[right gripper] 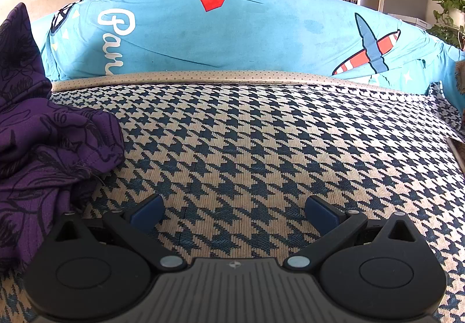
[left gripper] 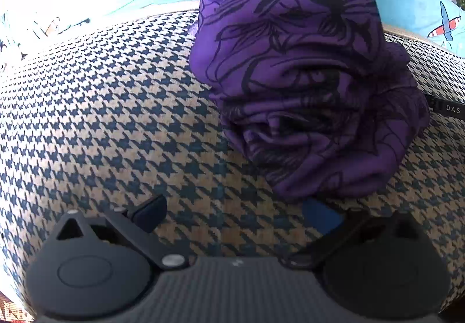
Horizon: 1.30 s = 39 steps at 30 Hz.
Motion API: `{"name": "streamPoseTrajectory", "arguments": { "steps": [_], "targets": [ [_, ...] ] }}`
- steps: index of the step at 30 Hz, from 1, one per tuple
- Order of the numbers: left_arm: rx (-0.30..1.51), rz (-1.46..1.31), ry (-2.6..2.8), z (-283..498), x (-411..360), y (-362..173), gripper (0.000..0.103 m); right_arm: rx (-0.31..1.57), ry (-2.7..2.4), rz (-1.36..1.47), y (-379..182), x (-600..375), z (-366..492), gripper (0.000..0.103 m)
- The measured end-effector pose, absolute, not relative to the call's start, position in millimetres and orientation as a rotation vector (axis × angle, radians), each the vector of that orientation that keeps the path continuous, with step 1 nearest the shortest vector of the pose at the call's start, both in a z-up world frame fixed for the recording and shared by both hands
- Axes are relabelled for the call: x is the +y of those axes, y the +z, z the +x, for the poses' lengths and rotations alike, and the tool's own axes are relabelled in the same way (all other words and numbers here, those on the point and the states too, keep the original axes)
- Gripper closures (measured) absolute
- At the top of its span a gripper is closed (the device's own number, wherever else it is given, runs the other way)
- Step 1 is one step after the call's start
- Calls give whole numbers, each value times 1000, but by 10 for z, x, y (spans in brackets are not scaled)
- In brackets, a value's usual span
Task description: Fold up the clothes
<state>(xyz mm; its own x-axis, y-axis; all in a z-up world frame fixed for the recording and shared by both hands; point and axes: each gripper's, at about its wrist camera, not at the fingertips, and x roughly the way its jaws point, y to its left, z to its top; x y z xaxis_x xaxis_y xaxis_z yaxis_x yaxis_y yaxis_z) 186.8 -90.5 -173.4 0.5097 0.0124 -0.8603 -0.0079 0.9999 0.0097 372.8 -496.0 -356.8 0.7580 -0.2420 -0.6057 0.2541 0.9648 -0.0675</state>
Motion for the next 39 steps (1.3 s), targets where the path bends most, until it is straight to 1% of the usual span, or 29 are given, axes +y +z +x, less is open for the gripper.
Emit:
{"name": "streamPoseTrajectory", "arguments": {
  "steps": [2, 7, 11, 15, 23, 33, 39],
  "targets": [
    [1042, 7, 16, 2054, -857, -1879, 0, 657, -270, 19, -3569, -4961, 3729, 0],
    [1048, 17, 14, 2317, -1083, -2293, 0, 663, -272, 19, -3558, -4958, 3728, 0],
    [1046, 20, 8, 2162, -1002, -2184, 0, 696, -278, 33, -3526, -4927, 3664, 0],
    [1041, 21, 9, 2303, -1039, -2080, 0, 756, -289, 43, -3479, -4873, 3621, 0],
    [1045, -12, 69, 2730, -1259, -2275, 0, 893, -347, 118, -3377, -4659, 3491, 0],
    [1048, -42, 122, 3034, -1619, -2568, 0, 954, -264, 149, -3310, -4232, 3112, 0],
    [1044, -30, 151, 3202, -1842, -2681, 0, 934, -213, 199, -3214, -4057, 2847, 0]
  ]
}}
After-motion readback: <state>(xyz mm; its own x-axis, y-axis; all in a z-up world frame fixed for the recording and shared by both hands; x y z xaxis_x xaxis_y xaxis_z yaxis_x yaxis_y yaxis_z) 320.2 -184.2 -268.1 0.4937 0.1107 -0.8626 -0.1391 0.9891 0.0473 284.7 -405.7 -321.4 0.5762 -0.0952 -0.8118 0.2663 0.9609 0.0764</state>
